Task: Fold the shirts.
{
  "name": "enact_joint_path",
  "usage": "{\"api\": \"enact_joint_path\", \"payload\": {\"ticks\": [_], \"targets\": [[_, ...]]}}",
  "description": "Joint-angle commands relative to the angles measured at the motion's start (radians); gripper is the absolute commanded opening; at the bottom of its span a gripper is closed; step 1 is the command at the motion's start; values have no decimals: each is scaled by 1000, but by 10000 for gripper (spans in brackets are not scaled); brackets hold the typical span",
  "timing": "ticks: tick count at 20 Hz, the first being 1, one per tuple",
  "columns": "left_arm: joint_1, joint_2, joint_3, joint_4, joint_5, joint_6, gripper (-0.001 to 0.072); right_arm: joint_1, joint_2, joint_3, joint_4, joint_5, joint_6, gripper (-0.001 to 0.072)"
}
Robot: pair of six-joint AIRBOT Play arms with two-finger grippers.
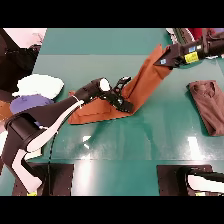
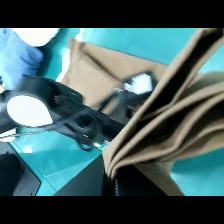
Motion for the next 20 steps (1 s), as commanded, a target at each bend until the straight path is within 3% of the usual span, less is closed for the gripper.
{"api": "enact_joint_path", "payload": {"ticks": [1,7,14,18,20], "targets": [[-2,-6,2,7,-36,2,24,53,-39,88,-1,8,9,14],[142,140,7,97,-86,2,24,66,-54,117,2,14,-2,14],[476,409,7,239,-154,2,25,254,-114,118,2,-3,-68,15],[646,507,7,246,-159,2,25,473,-231,118,6,-186,-95,16],[706,531,8,245,-178,2,25,572,-304,118,93,-315,-190,29]]}}
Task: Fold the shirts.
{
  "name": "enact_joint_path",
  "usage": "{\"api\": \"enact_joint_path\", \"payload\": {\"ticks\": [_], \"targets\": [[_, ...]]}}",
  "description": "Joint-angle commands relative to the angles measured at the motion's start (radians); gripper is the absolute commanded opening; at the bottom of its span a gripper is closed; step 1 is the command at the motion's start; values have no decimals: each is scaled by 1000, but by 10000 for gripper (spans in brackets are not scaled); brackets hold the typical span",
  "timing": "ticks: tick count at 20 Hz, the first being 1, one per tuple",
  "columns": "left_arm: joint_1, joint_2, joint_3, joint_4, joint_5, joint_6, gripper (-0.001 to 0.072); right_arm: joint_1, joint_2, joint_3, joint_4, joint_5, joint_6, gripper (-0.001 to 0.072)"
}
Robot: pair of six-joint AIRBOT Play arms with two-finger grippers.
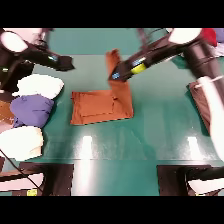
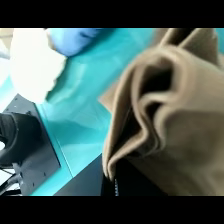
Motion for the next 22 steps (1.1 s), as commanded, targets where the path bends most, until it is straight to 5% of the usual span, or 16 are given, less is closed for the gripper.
{"api": "enact_joint_path", "payload": {"ticks": [1,2,3,4,6,11,16,17,19,22], "targets": [[120,54,5,13,-39,0,25,172,-119,1,132,-216,-150,199],[135,55,6,13,-61,0,25,200,-147,1,156,-246,-182,491],[145,55,6,13,-83,1,25,214,-165,1,161,-254,-183,625],[147,55,6,14,-101,2,25,215,-171,1,154,-240,-181,608],[146,55,6,11,-117,8,25,172,-164,1,126,-145,-163,440],[146,55,5,-3,-142,9,25,-32,-121,-49,-6,136,-47,440],[146,55,5,-18,-164,27,25,-282,46,-437,-5,-22,-42,440],[146,55,5,-27,-163,27,25,-327,71,-519,-2,-86,-43,455],[146,55,5,-49,-152,32,25,-393,89,-649,5,-182,-45,680],[146,55,5,-55,-137,35,25,-429,23,-714,65,-187,-78,681]]}}
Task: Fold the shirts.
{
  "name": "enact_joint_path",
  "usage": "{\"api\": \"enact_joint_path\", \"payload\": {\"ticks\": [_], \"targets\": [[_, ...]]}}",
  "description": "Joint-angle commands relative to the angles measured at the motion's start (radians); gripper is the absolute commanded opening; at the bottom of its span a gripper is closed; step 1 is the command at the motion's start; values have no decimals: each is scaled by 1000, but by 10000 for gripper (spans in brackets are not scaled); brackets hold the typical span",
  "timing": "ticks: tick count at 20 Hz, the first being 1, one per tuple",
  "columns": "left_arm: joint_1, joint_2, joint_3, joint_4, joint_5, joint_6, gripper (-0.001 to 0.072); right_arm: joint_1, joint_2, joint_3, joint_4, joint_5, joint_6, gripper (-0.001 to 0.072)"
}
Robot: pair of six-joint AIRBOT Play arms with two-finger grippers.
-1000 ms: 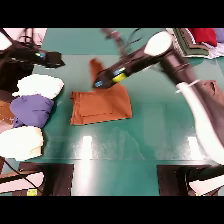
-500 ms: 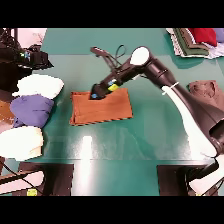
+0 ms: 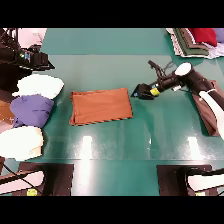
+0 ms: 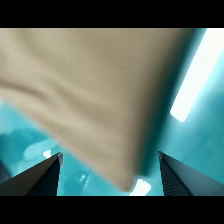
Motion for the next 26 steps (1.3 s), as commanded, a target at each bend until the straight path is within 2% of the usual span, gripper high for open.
{"api": "enact_joint_path", "payload": {"ticks": [1,6,10,11,13,14,15,17,20,22,26], "targets": [[1,1,0,-14,13,6,25,-52,-51,-108,79,-60,-44,681],[1,1,0,-14,13,6,25,43,-165,-105,266,-98,-123,677],[1,0,0,-14,19,5,25,125,-210,-10,274,-104,-137,672],[1,1,0,-15,19,5,25,143,-222,24,268,-103,-137,604],[1,0,0,-15,18,5,25,174,-244,89,265,-103,-137,308],[1,1,0,-15,17,5,25,184,-247,113,262,-101,-153,120],[1,1,0,-15,11,6,25,185,-246,134,250,-85,-169,15],[0,1,0,-19,4,5,25,170,-232,177,204,-31,-158,15],[-7,1,0,-42,-10,6,25,60,-110,154,100,-71,-51,14],[-39,1,0,-40,-11,6,25,-69,-10,124,27,-64,3,14],[-156,0,0,-40,50,6,25,-374,168,62,-25,-54,6,14]]}}
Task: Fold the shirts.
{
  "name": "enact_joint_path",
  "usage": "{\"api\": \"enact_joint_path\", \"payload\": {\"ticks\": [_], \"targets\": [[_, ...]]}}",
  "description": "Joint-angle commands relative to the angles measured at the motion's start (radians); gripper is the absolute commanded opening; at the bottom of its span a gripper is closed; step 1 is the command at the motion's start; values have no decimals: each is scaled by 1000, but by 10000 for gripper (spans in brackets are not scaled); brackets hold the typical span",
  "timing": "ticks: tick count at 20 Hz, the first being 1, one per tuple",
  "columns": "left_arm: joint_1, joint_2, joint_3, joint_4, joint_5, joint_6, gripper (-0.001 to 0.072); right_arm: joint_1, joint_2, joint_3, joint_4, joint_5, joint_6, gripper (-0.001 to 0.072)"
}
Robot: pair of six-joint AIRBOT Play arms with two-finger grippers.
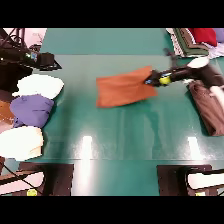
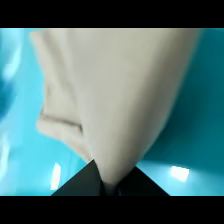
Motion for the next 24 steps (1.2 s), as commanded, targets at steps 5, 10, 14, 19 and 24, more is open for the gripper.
{"api": "enact_joint_path", "payload": {"ticks": [5,10,14,19,24], "targets": [[-190,0,0,-3,140,-1,25,-518,182,-27,-59,-51,29,14],[-222,-2,0,-2,145,-2,25,-642,108,66,-57,-71,26,14],[-222,-2,0,0,143,-2,25,-645,63,222,-55,-34,26,14],[-222,-2,0,2,138,-1,25,-703,88,385,-61,99,38,14],[-222,-2,0,2,132,0,25,-776,219,269,-151,149,39,14]]}}
